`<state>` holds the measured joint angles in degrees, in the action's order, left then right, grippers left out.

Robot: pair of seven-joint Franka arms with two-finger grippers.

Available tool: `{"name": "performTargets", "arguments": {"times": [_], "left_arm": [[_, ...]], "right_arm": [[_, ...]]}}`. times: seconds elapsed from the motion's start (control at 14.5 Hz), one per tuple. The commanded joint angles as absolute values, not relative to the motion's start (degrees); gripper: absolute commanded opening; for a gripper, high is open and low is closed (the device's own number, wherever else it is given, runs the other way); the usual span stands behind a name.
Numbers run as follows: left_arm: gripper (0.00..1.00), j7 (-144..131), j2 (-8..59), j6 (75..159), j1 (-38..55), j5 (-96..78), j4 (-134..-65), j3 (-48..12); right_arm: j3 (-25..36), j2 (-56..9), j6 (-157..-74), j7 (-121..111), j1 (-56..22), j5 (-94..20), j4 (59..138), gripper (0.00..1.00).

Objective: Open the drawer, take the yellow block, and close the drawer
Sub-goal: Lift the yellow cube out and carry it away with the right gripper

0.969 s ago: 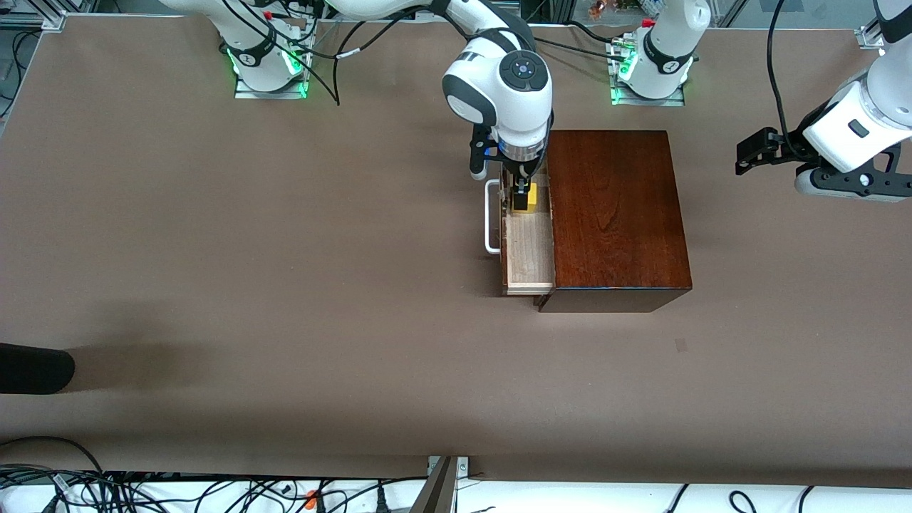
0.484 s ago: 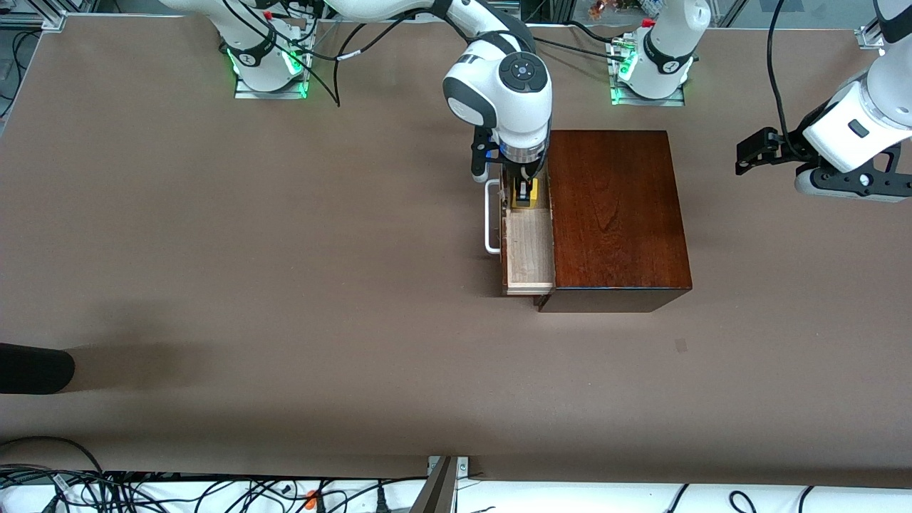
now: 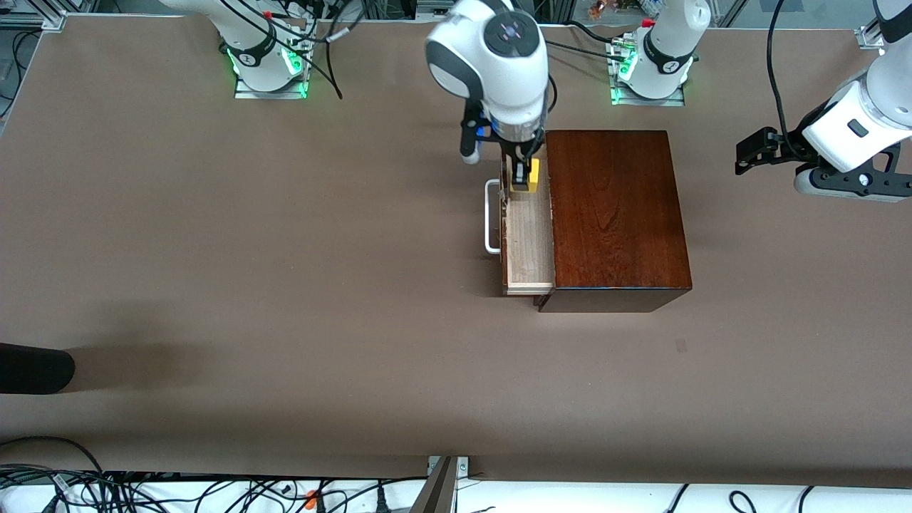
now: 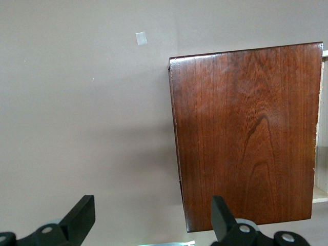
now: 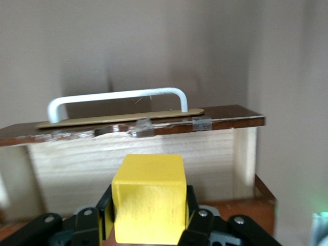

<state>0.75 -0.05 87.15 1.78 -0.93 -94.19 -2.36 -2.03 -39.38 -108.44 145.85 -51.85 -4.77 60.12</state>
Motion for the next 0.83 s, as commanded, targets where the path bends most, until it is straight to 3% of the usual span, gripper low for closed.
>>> {"name": "performTargets", "arguments": {"times": [0.0,0.21,0.42,0.76], "left_arm": [[1.00,1.58,0.70,85.70,1.49,-2.55,-92.29,-2.81],[1.00,2.37,0.62,83.68,1.49,-2.55,-92.29,-2.99],[1.00,8.68,0.70,81.48,1.67,-3.86,-92.20,-2.99],[1.00,17.84,2.71,80.33,5.26,-7.65,-92.20,-5.97]], "right_arm": [[-2.03,-34.73,-102.51,133.56,-47.74,-6.50,61.35,0.00],[-1.76,-32.09,-94.07,111.17,-40.19,-6.77,62.66,0.00],[-0.45,-28.05,-90.97,86.39,-31.84,-6.77,67.74,0.00],[12.45,-26.10,-90.79,48.33,-28.13,-6.86,73.90,0.00]]}}
